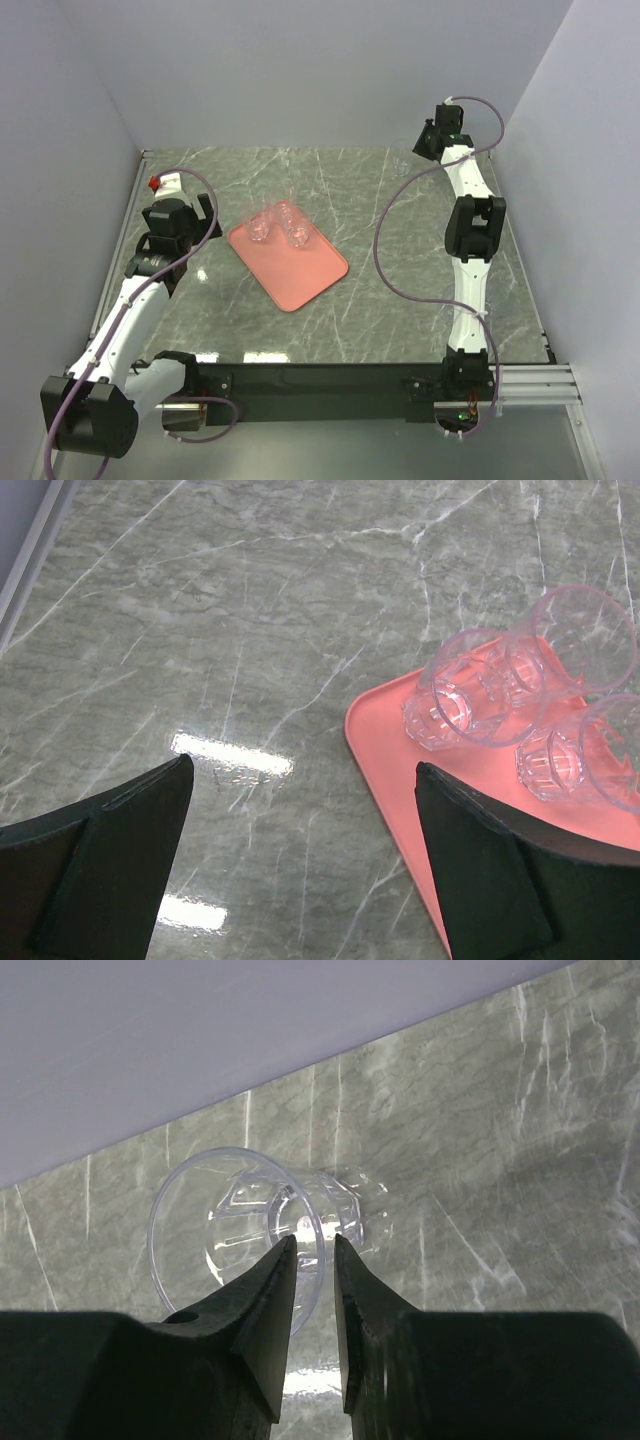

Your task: Place the glasses into the tray

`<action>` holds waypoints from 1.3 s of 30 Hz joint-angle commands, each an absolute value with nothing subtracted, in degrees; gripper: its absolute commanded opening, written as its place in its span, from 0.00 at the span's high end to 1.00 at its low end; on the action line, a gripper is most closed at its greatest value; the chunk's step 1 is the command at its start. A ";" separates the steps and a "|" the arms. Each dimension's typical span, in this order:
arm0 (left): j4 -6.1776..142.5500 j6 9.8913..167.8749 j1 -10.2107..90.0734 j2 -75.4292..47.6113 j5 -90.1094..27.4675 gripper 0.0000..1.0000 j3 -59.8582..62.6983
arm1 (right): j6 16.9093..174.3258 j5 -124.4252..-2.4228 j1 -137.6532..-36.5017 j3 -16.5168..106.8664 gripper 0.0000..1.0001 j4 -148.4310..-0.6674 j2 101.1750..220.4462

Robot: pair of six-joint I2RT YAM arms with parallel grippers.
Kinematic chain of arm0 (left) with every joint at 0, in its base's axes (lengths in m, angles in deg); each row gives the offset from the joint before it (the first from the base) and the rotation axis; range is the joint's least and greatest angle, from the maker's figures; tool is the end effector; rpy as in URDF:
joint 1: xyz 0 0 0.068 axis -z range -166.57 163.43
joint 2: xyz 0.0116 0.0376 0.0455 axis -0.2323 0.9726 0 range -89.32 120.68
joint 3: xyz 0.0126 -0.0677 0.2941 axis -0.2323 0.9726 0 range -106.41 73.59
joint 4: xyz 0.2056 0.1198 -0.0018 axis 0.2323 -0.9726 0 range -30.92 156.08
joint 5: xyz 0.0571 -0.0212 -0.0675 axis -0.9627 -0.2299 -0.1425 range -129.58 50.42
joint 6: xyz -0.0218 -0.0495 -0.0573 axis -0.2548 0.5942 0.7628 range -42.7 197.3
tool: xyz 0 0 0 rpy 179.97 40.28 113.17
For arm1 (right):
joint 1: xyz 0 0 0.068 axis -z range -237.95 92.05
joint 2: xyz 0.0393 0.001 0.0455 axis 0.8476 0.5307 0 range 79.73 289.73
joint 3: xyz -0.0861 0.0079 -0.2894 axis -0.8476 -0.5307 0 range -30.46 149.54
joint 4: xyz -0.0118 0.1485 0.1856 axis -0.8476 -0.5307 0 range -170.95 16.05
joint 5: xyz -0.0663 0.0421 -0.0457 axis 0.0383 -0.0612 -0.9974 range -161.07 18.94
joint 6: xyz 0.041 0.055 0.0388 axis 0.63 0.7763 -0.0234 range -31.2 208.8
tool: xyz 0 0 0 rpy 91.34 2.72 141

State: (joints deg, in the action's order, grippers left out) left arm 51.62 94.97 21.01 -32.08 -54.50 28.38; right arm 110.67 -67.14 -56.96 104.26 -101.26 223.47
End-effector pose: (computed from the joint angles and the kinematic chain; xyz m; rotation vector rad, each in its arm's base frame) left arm 0.2134 -0.0109 0.3116 -0.3391 1.9878 -0.0150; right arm 0.5975 -0.0057 0.2284 0.4015 2.1805 0.2780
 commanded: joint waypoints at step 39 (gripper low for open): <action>53.78 94.71 20.64 -34.82 -54.52 0.02 27.80 | 94.08 -33.63 -57.69 72.38 1.00 -86.96 192.16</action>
